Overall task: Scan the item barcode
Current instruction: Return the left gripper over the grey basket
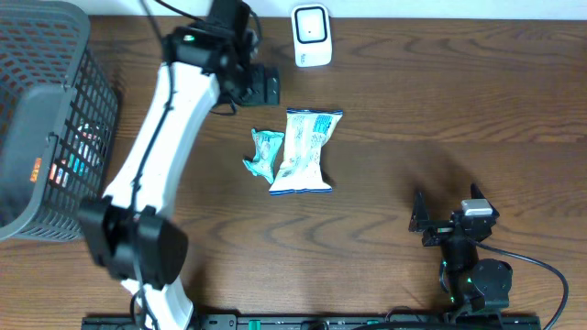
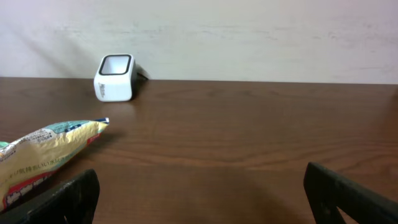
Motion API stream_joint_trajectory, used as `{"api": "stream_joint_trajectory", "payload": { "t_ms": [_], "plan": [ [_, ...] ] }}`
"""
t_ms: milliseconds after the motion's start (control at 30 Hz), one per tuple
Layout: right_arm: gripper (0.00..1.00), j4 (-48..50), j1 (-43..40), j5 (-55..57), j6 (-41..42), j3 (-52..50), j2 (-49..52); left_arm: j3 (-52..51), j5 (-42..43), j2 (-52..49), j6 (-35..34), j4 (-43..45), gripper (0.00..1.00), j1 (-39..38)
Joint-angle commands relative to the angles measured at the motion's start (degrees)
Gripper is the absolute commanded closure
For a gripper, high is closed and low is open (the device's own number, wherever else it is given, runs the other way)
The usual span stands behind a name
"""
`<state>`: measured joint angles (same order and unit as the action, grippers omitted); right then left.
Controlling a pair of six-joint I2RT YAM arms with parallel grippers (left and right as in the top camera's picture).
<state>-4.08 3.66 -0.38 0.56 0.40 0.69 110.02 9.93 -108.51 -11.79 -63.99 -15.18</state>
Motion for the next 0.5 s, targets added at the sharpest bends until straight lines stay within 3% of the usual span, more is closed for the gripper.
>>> {"api": "stream_joint_trajectory", "payload": {
  "t_ms": [0, 467],
  "plan": [
    [0.01, -0.31, 0.42, 0.00, -0.61, -0.07, -0.24, 1.62, -0.57, 5.75, 0.57, 1.29, 0.02, 2.97],
    [0.01, -0.31, 0.42, 0.00, -0.61, -0.07, -0.24, 1.62, -0.57, 19.96, 0.55, 9.29, 0.02, 15.82]
  ]
}}
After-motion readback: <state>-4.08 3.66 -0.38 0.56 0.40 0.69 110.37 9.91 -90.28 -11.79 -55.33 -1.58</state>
